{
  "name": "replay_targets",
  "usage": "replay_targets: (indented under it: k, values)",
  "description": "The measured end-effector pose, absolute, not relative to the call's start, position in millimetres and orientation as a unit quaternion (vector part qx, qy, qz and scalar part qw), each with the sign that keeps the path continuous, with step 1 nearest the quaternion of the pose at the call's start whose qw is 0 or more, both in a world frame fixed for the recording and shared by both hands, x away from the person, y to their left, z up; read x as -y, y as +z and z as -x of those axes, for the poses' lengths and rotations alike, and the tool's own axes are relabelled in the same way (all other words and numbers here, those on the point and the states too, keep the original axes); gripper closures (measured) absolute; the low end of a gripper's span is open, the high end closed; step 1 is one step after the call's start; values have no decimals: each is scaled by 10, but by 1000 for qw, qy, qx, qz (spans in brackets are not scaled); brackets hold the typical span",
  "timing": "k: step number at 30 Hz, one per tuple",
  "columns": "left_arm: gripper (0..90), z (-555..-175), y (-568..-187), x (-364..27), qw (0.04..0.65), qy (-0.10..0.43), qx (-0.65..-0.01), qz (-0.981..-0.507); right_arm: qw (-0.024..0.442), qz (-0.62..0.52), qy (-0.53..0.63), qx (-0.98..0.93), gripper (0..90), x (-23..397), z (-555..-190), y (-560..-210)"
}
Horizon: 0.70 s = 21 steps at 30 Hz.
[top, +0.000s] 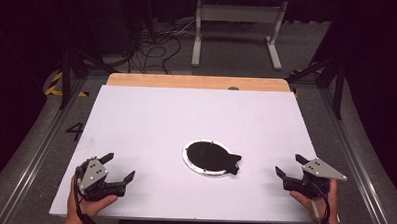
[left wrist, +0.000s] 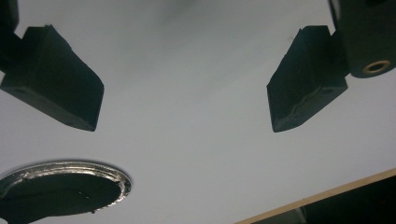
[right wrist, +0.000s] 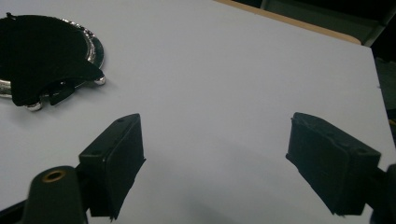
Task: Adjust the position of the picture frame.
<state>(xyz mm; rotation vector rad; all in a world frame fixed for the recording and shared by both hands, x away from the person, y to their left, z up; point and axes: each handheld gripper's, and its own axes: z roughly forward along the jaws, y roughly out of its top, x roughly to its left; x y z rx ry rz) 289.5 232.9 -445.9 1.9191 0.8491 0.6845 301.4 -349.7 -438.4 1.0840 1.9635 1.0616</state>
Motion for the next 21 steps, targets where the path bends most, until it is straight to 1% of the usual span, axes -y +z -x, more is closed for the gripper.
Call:
replay_targets:
  k: [2, 6, 7, 12, 16, 17, 18, 19, 21]
  values:
    - [124, -2891, -4470, -2307, 441, 281, -339, -782, 332, -415, 405, -744, 216, 3504, -3002, -4379]
    - [144, -2886, -4490, -2298, 434, 286, -339, -784, 330, -422, 412, -737, 223, 3534, -3005, -4365]
    - [146, -2893, -4500, -2302, 435, 276, -341, -786, 328, -421, 411, -739, 231, 3532, -3007, -4366]
    - [148, -2891, -4514, -2326, 431, 272, -345, -788, 322, -409, 408, -750, 259, 3481, -3016, -4367]
    - [147, -2897, -4541, -2315, 431, 260, -352, -789, 311, -403, 404, -760, 329, 3400, -3035, -4356]
    - [148, -2899, -4540, -2298, 430, 259, -349, -791, 303, -403, 405, -763, 378, 3384, -3043, -4352]
    - [149, -2907, -4526, -2272, 430, 259, -349, -791, 285, -396, 404, -774, 493, 3354, -3049, -4335]
    - [150, -2922, -4506, -2248, 428, 262, -348, -792, 284, -383, 401, -783, 518, 3312, -3053, -4322]
    - [157, -2938, -4485, -2217, 425, 269, -349, -791, 287, -380, 395, -786, 522, 3273, -3059, -4314]
